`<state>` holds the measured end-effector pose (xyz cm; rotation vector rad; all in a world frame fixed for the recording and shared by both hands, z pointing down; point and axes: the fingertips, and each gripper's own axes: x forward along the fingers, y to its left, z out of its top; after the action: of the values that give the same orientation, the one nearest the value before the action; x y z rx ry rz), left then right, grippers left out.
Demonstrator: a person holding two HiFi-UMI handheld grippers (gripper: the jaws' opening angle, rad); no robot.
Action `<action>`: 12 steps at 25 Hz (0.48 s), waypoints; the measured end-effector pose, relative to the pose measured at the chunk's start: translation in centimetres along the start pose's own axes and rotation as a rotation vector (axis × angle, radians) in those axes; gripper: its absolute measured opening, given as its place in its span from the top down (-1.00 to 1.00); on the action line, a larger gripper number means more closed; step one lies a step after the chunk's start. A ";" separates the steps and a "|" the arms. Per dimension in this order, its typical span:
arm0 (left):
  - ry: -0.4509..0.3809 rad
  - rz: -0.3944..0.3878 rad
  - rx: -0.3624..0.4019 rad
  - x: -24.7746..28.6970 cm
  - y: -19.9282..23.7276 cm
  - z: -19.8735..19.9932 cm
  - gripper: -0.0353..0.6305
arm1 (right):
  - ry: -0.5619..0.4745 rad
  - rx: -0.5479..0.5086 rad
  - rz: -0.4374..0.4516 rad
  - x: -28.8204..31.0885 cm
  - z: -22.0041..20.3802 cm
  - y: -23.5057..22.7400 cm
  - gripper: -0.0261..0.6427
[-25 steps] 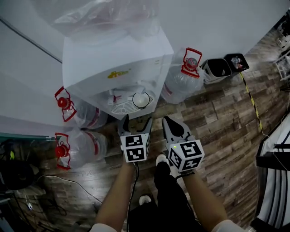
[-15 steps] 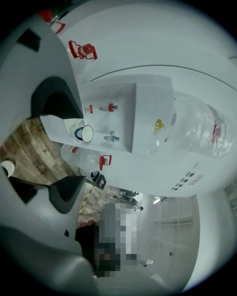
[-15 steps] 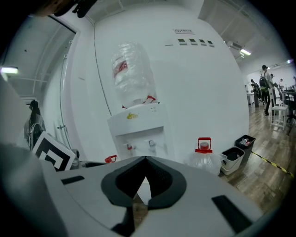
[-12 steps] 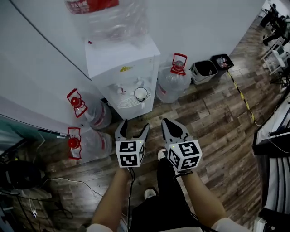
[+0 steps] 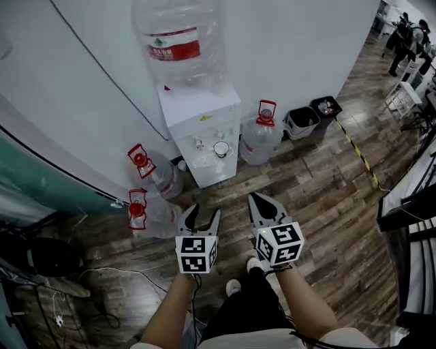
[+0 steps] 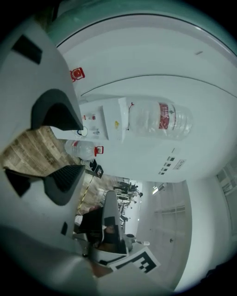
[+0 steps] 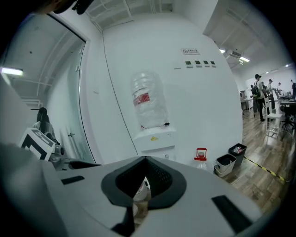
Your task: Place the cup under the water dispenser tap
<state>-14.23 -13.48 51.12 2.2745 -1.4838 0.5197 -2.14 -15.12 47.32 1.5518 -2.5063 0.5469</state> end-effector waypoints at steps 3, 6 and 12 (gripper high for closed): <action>-0.023 0.013 -0.019 -3.9 -1.1 2.2 0.19 | -0.006 0.008 0.003 -3.1 2.5 1.2 0.86; -0.045 -0.002 -0.032 -7.1 -2.8 4.1 0.39 | 0.001 0.007 0.015 -6.1 4.2 2.5 0.86; -0.103 -0.004 0.003 -12.1 -7.6 7.1 0.54 | -0.009 -0.021 0.052 -12.1 6.3 4.1 0.86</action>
<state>-11.10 -4.68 38.20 2.3378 -1.5273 0.4100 0.13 -5.78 36.86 1.4890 -2.5571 0.5198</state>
